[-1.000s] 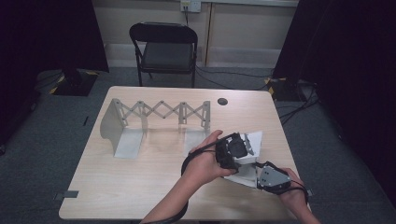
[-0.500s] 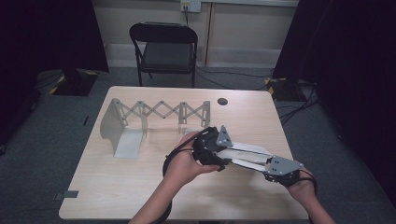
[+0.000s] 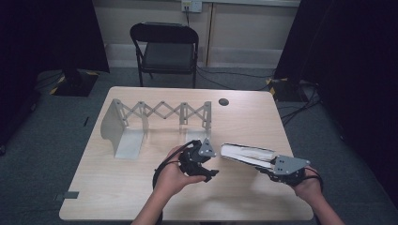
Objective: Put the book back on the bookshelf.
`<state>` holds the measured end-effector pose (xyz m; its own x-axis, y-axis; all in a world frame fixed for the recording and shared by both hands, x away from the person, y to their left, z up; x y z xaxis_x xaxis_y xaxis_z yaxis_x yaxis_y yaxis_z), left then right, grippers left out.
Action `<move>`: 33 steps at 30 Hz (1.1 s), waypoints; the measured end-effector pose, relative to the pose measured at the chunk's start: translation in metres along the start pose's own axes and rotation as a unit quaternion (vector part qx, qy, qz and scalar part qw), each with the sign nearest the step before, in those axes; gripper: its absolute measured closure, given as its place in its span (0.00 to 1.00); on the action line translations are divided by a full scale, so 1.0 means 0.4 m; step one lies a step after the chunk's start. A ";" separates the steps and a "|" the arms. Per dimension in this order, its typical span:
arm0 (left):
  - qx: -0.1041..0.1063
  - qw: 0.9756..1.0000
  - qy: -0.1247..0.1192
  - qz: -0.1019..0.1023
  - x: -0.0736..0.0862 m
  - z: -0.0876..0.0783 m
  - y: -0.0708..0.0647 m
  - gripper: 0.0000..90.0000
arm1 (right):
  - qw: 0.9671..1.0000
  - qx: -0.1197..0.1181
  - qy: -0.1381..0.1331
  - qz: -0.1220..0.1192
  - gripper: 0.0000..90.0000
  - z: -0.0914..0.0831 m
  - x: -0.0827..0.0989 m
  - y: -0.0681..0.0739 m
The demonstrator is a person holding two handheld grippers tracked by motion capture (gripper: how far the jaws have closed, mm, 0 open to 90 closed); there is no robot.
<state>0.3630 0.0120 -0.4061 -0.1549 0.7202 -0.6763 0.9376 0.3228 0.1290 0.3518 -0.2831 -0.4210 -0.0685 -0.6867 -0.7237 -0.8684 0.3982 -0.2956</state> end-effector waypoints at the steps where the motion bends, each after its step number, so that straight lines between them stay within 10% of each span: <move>1: 0.000 1.000 0.000 0.000 0.000 0.000 0.000 0.42 | 1.000 -0.004 0.000 0.001 0.85 -0.001 -0.001 0.000; 20: -0.003 0.998 0.029 -0.048 0.140 0.090 0.014 0.38 | 0.998 -0.058 -0.015 0.012 0.85 -0.005 -0.018 -0.006; 33: 0.016 0.999 0.033 -0.035 0.114 0.076 0.018 0.36 | 0.996 -0.086 -0.017 0.027 0.85 -0.004 -0.026 -0.014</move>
<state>0.3720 0.0286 -0.4579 -0.2402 0.7354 -0.6336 0.9327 0.3558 0.0594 0.3565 -0.2793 -0.4109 -0.1020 -0.6447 -0.7576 -0.9357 0.3206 -0.1469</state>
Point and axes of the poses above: each handheld gripper's, and its own axes: z roughly forward along the jaws, x roughly out of its underside, y roughly to its left, the point moved 2 cm from there along z, roughly forward along the jaws, and after that the axes turned 8 degrees about z, right-handed, at the moved point
